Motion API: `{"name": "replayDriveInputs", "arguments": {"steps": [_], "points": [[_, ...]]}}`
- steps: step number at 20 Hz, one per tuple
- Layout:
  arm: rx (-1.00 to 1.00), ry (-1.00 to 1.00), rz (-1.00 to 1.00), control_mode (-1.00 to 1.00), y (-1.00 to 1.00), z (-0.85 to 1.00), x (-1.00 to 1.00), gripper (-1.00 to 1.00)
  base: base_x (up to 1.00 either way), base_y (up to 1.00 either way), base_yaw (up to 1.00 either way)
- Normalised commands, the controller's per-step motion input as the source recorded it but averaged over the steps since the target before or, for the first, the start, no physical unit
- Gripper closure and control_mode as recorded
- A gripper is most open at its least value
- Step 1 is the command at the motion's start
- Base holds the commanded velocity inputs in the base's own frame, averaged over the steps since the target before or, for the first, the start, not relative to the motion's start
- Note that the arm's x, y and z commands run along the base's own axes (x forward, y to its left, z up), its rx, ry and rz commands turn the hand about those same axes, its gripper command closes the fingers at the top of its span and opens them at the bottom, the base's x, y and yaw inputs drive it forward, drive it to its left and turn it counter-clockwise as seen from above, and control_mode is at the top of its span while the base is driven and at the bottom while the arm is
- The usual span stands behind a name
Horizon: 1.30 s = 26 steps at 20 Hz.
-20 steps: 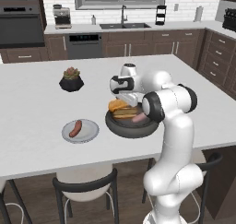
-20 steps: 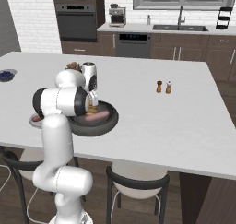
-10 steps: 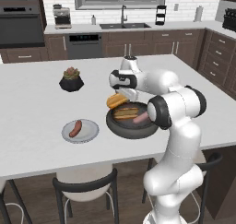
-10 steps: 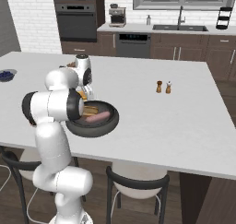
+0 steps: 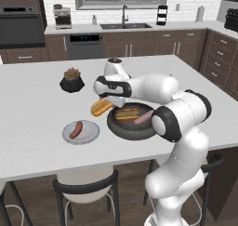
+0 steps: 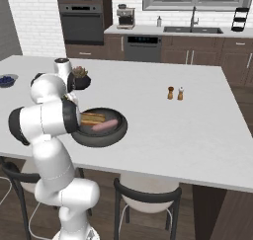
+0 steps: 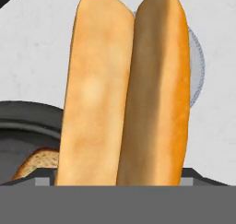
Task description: Place one bun and one sausage from the bowl on each plate.
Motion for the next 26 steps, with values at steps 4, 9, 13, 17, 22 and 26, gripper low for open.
{"name": "replayDriveInputs", "arguments": {"steps": [4,9,13,17,22,26], "points": [[-0.02,0.00,0.13,-1.00,0.85,0.00,-0.26,1.00,0.00,0.00,0.00],[-0.08,0.00,0.12,-1.00,0.23,-0.13,-0.02,1.00,0.00,0.00,0.00],[-0.09,0.00,0.13,-1.00,0.02,-0.45,0.00,1.00,0.00,0.00,0.00],[-0.03,0.00,0.11,-1.00,0.08,-0.58,0.00,1.00,0.00,0.00,0.00],[0.00,0.00,0.03,-1.00,0.13,-0.48,0.01,1.00,0.00,0.00,0.00],[0.00,0.00,0.00,-1.00,0.23,-0.29,0.07,1.00,0.00,0.00,0.00]]}}
